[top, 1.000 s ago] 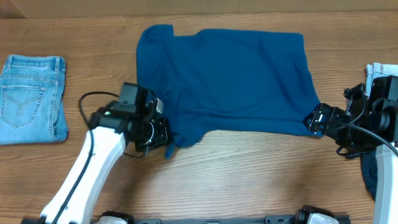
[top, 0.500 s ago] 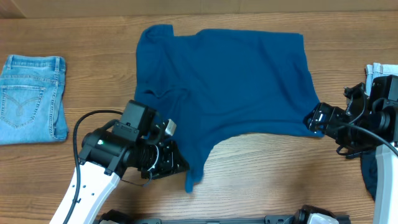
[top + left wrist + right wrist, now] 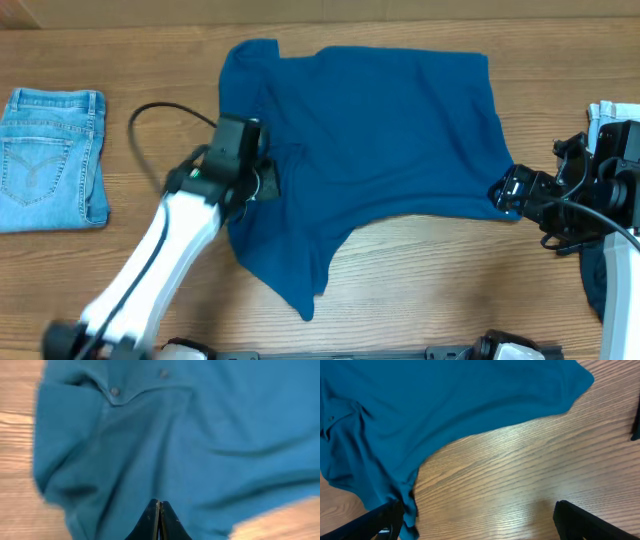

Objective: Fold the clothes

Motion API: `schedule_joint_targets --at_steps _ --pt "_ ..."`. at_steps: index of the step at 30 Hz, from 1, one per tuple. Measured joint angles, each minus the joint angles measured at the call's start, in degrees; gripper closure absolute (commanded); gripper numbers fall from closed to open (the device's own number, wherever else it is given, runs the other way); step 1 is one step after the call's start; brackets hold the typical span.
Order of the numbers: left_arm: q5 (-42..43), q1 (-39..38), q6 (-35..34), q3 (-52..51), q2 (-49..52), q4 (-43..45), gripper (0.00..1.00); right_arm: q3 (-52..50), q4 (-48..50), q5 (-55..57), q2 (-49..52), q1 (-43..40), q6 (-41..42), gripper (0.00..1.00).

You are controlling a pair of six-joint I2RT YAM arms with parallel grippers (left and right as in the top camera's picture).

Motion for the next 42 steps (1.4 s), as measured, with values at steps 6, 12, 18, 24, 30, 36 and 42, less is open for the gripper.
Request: schedule_joint_targets --at_steps 6,12,18,24,30,36,42 --pt "2.43 6.14 6.58 -0.02 19.52 5.95 0.96 0.0 0.02 0.0 -0.02 0.0 0.0 0.0" --pt "3.72 10.86 8.37 2.43 25.51 5.18 0.96 0.0 0.04 0.02 -0.02 0.0 0.0 0.0" --pt "-3.78 20.46 7.21 3.28 26.23 8.11 0.95 0.0 0.26 0.02 -0.02 0.0 0.02 0.0" --pt "-8.59 24.65 8.13 5.35 27.78 9.22 0.81 0.0 1.88 -0.44 -0.02 0.0 0.0 0.0" --pt "-3.06 25.62 11.82 12.04 30.58 0.0 0.64 0.0 2.75 -0.66 4.68 0.0 0.0 0.0" --pt "7.67 24.87 16.33 23.74 30.84 -11.1 0.61 0.0 7.58 -0.68 18.32 0.0 0.0 0.0" --pt "10.84 15.5 18.71 24.79 25.29 -24.57 0.55 0.0 8.72 1.53 31.47 0.0 1.16 0.0"
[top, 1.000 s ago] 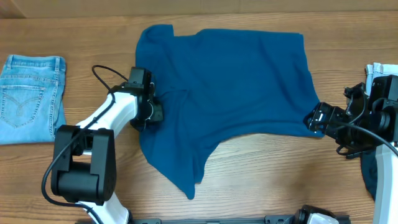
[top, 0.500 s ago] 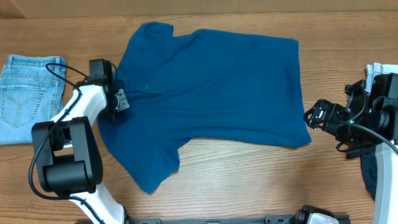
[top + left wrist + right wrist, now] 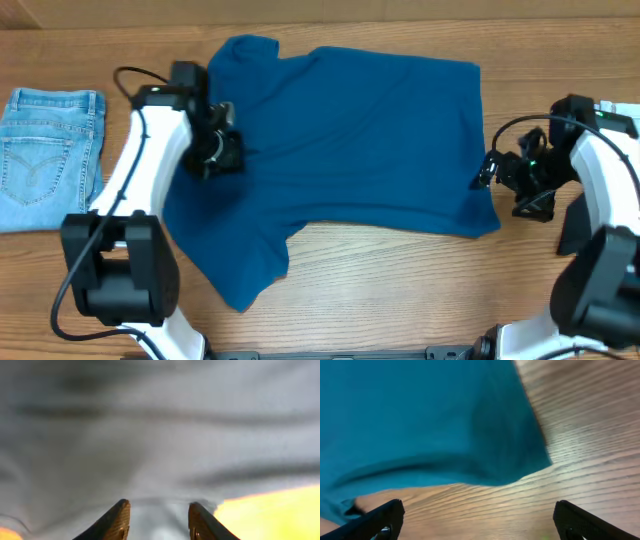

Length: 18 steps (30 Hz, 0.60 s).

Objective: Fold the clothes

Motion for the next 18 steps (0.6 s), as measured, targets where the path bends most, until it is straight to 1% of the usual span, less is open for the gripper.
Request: schedule_joint_targets --at_steps 2,3,7,11,16,18 --pt "0.26 -3.23 0.37 -0.52 -0.07 -5.09 0.54 0.0 0.07 2.56 2.19 0.0 1.31 0.0" --pt "0.22 -5.33 0.37 -2.36 -0.09 -6.73 0.54 -0.15 0.63 4.07 2.71 0.0 2.03 0.0" --pt "0.15 -8.76 0.31 -9.99 -0.28 -6.38 0.55 -0.63 2.38 4.68 2.71 -1.4 2.75 0.0" --pt "-4.17 -11.67 -4.63 -15.76 -0.28 -6.64 0.55 -6.4 7.21 3.98 2.71 -3.91 3.17 0.0" --pt "-6.32 -11.74 -11.54 -15.98 -0.28 -6.05 0.55 -12.2 11.67 -2.32 2.73 -3.87 3.08 0.0" --pt "-6.47 -11.74 -12.2 -15.98 -0.28 -6.14 0.55 -13.7 12.83 -3.61 2.73 -3.87 3.1 0.0"
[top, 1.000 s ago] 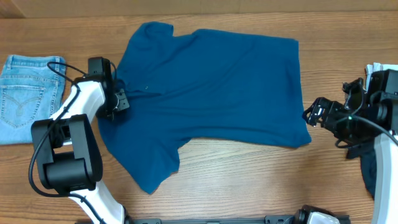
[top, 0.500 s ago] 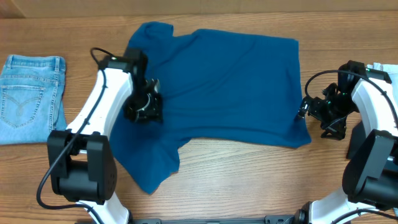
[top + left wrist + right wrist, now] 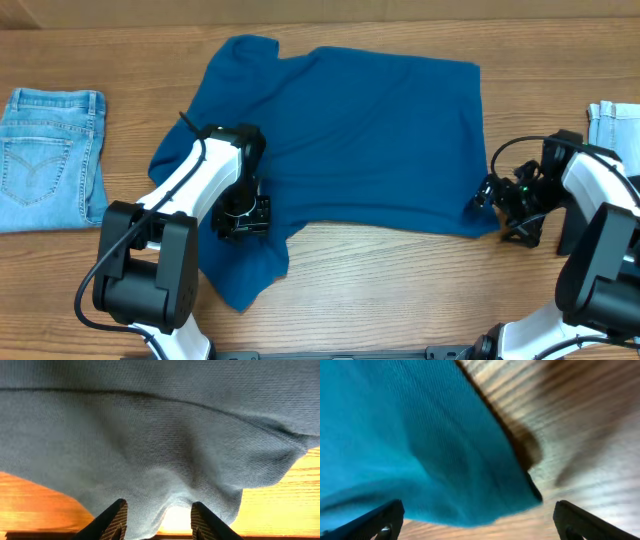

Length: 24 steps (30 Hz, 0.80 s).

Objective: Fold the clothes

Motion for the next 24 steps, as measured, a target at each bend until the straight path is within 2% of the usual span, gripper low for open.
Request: schedule_joint_targets --at_steps 2,3,4,5,6,13,18,24 --pt "-0.07 0.0 -0.48 0.0 0.0 -0.09 0.55 -1.38 2.56 -0.57 0.0 0.0 0.04 0.03" --pt "-0.07 0.0 -0.83 0.0 0.0 -0.07 0.55 -2.16 3.54 -0.96 0.0 0.0 0.46 0.13" --pt "-0.07 0.0 -0.87 0.0 0.0 -0.04 0.55 -2.56 4.24 -1.11 -0.15 0.0 0.83 0.45" --pt "-0.09 0.0 -0.9 0.0 0.0 0.02 0.55 -2.95 5.84 -1.38 -0.22 0.0 1.14 0.85" --pt "-0.09 0.0 -0.87 0.0 0.0 0.2 0.54 -3.39 7.45 -1.44 -0.24 0.0 1.57 0.96" --pt "-0.31 0.0 -0.83 0.0 0.0 0.63 0.58 -3.08 5.64 -1.75 -0.24 -0.79 2.36 0.96" --pt "-0.46 0.0 -0.81 0.0 0.0 -0.68 0.6 7.63 -3.91 -1.73 -0.04 -7.15 3.02 0.96" --pt "-0.48 -0.31 -0.85 0.0 -0.87 -4.68 0.59 9.2 -4.9 0.2 -0.11 -8.2 1.95 0.96"
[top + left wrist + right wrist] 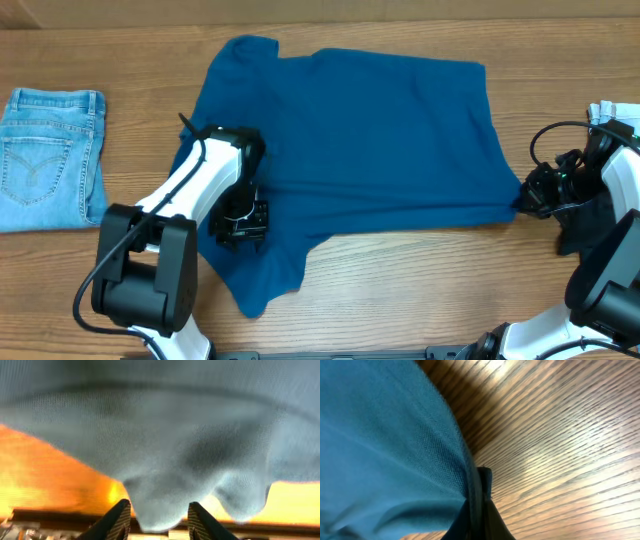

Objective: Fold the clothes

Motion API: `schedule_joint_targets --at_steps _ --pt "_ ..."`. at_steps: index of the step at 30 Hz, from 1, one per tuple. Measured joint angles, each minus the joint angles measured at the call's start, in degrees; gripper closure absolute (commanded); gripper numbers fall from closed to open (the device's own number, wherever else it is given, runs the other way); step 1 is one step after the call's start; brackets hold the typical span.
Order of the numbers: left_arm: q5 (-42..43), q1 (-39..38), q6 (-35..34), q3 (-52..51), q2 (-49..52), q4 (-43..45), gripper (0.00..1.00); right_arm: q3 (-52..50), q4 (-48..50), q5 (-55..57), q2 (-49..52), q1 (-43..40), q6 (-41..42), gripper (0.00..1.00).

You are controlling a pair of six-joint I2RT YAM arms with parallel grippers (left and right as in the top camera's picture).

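Note:
A blue polo shirt (360,140) lies spread on the wooden table, with one sleeve trailing toward the front left. My left gripper (240,222) is down on that sleeve. In the left wrist view the left gripper (159,521) stands open, and a bulge of the shirt cloth (160,495) sits between its fingers (117,517). My right gripper (526,198) is at the shirt's front right corner. In the right wrist view the right gripper (477,505) is shut on the shirt's edge (465,475).
Folded light blue jeans (50,160) lie at the far left of the table (420,290). Another pale denim piece (610,112) shows at the right edge, just behind the right arm. The left arm's cable loops beside the shirt's left side.
My right gripper was open beside the shirt's front right corner and is now shut on it. That corner now lies farther right. The left gripper is still open on the sleeve.
First the shirt lay rumpled, my left gripper shut over it near the collar and the right one open off its corner. Then the shirt lay farther left and flatter, left gripper open. The left moved to the front sleeve, and now the right holds the corner.

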Motion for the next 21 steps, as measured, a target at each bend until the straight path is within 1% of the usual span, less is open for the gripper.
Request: schedule_joint_targets --at_steps 2,4,5,6,9,11,13,14,16,18,19,20,21 --pt "-0.13 -0.07 -0.42 0.04 -1.95 -4.26 0.58 0.0 0.07 0.42 0.0 0.0 -0.04 0.96" --pt "-2.34 -0.07 -2.95 -0.02 -2.78 -8.17 0.57 0.02 0.2 0.57 0.0 0.0 -0.17 0.96" --pt "-3.98 -0.07 -4.57 -0.02 -2.82 -9.07 0.46 0.02 0.44 0.59 0.0 0.0 -0.2 0.96" --pt "-6.95 -0.07 -7.72 -0.04 -3.02 -9.97 0.44 0.02 0.5 0.61 0.0 0.0 -0.22 0.96" --pt "-11.69 0.09 -13.18 -0.11 -3.87 -9.6 0.43 0.02 0.66 0.66 0.0 0.0 -0.22 0.96" --pt "-12.85 1.09 -14.56 -1.01 -4.13 -6.19 0.43 0.02 0.63 0.63 0.0 0.0 -0.2 0.96" --pt "-12.68 3.5 -14.82 -2.73 -4.28 -0.09 0.42 0.02 0.72 0.55 0.0 0.0 -0.24 0.96" --pt "-11.54 5.01 -14.71 -3.74 -4.44 4.02 0.42 0.02 0.85 0.42 0.0 0.0 -0.24 0.96" --pt "-9.51 5.81 -14.1 -6.4 -4.66 9.31 0.41 0.02 0.9 0.39 0.0 0.0 -0.24 0.96" --pt "-8.5 6.4 -13.86 -9.66 -4.68 11.26 0.42 0.02 0.85 0.37 0.0 0.0 -0.24 0.96" --pt "-8.15 6.69 -13.73 -12.09 -4.83 14.58 0.42 0.04 0.9 0.39 0.0 0.0 -0.24 0.96" --pt "-7.67 6.84 -13.7 -14.84 -4.81 17.35 0.43 0.04 0.85 0.39 0.0 0.0 -0.24 0.96" --pt "-7.43 6.86 -13.66 -16.04 -5.73 18.51 0.47 0.04 0.94 0.39 0.0 0.0 -0.33 0.96"
